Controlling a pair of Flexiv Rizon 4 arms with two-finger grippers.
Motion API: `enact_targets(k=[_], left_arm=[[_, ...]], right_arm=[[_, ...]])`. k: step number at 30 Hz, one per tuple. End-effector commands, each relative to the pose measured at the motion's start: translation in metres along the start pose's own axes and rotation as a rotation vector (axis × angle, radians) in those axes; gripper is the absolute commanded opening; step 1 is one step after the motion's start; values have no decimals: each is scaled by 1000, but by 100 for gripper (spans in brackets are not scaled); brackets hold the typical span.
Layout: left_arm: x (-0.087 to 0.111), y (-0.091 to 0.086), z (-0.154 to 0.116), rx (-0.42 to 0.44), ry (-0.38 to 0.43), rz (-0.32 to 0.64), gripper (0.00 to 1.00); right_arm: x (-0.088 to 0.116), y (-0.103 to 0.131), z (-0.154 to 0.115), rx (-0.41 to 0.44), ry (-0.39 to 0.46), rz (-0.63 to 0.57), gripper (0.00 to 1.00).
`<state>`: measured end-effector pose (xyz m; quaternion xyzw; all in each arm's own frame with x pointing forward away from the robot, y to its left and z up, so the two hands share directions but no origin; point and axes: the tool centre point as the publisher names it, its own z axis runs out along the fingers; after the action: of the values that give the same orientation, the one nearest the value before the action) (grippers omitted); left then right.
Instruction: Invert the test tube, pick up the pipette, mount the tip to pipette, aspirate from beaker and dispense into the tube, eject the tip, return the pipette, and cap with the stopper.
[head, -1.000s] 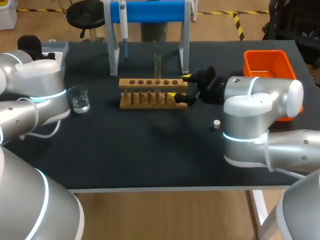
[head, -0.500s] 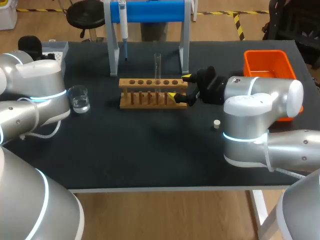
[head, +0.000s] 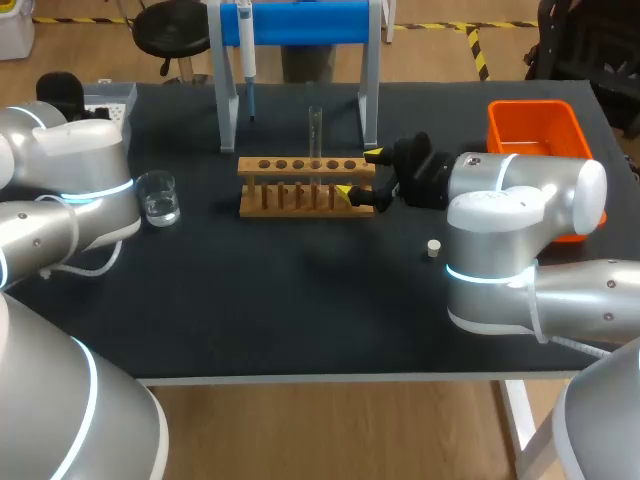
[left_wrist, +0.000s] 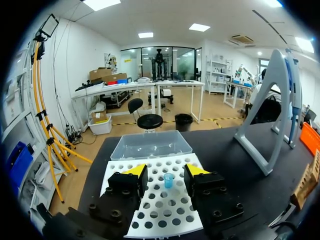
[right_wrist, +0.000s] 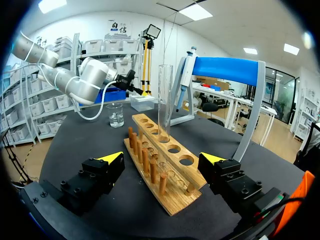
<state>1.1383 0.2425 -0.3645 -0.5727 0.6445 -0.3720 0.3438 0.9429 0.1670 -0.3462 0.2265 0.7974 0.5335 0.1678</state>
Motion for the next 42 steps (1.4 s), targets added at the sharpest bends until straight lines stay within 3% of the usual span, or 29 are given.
enact_targets(k=[1,4,24,26,29,30,42], left_arm=[[0,0,3,-3,-2,-2,42],[0,0,4,-5,-2,-2,38],[0,3,7,-17,-1,7,36],[0,4,7,-18,-1,7,33],[-1,4,7,-19,-1,5,15],[-1,4,7,-19,-2,5,1],[0,2,5,-16,-6,9,0]], right_arm=[[1,0,-1,-1,-2,0,100],[1,0,-1,-1,-2,0,100],[1,0,-1,-1,-2,0,100],[1,0,-1,-1,-2,0,100],[1,0,-1,-1,-2,0,100],[1,0,-1,-1,-2,0,100],[1,0,-1,-1,-2,0,100]])
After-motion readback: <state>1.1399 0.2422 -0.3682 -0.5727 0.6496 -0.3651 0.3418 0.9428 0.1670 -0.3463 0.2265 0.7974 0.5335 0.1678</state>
